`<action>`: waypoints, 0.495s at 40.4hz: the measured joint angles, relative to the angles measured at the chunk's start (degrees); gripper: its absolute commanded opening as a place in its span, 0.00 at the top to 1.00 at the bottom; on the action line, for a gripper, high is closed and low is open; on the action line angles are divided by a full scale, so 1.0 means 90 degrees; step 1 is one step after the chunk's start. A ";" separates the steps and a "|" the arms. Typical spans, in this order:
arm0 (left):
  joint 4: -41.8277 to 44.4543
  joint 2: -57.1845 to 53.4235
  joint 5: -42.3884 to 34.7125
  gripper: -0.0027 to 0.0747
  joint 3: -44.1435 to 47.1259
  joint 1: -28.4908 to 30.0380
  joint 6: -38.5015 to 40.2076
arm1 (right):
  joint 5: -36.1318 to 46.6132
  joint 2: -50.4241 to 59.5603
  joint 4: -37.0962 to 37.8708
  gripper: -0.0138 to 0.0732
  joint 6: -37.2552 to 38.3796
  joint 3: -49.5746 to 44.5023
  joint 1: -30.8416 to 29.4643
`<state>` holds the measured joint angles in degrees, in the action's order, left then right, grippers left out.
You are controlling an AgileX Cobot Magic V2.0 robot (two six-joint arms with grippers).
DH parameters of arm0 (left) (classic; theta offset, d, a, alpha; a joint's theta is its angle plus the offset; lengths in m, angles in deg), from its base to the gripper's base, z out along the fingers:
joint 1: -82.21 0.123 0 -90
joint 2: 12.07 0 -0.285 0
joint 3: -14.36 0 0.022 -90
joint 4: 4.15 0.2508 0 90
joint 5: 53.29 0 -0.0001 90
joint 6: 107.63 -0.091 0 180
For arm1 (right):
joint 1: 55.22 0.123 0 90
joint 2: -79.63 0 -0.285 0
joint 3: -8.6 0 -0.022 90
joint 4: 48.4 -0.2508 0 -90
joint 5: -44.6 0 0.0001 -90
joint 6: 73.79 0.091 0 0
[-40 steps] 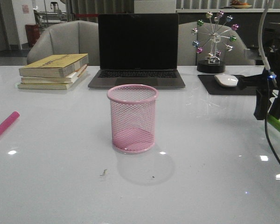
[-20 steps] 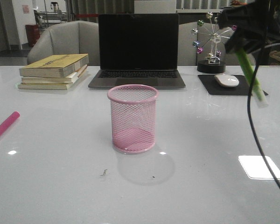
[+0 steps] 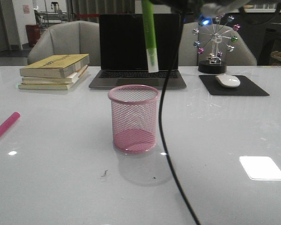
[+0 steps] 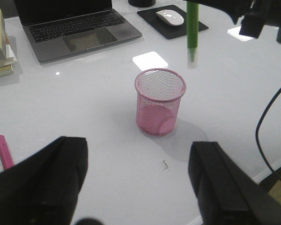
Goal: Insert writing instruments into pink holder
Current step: 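Carry the green marker with the right gripper above the pink holder, then lower the green marker into the holder and open the right gripper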
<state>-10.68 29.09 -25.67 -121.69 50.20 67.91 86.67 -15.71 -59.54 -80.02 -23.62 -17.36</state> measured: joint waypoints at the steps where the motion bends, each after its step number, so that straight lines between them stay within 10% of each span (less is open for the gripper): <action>1: 0.0000 0.0000 0.0000 0.31 0.0000 0.0000 0.0000 | 0.0240 -0.0157 0.0013 0.67 0.0000 0.0000 0.0016; 14: 0.0000 0.0000 0.0000 0.31 0.0000 0.0000 0.0000 | 0.1700 -0.1720 0.0814 0.66 0.0000 0.0000 0.0026; 20: 0.0000 0.0000 0.0000 0.31 0.0000 0.0000 0.0000 | 0.1471 -0.2037 0.0883 0.43 0.0000 0.0000 0.0026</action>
<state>-10.68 29.09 -25.67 -121.69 50.20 67.91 99.90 -34.04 -51.59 -80.02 -23.62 -17.13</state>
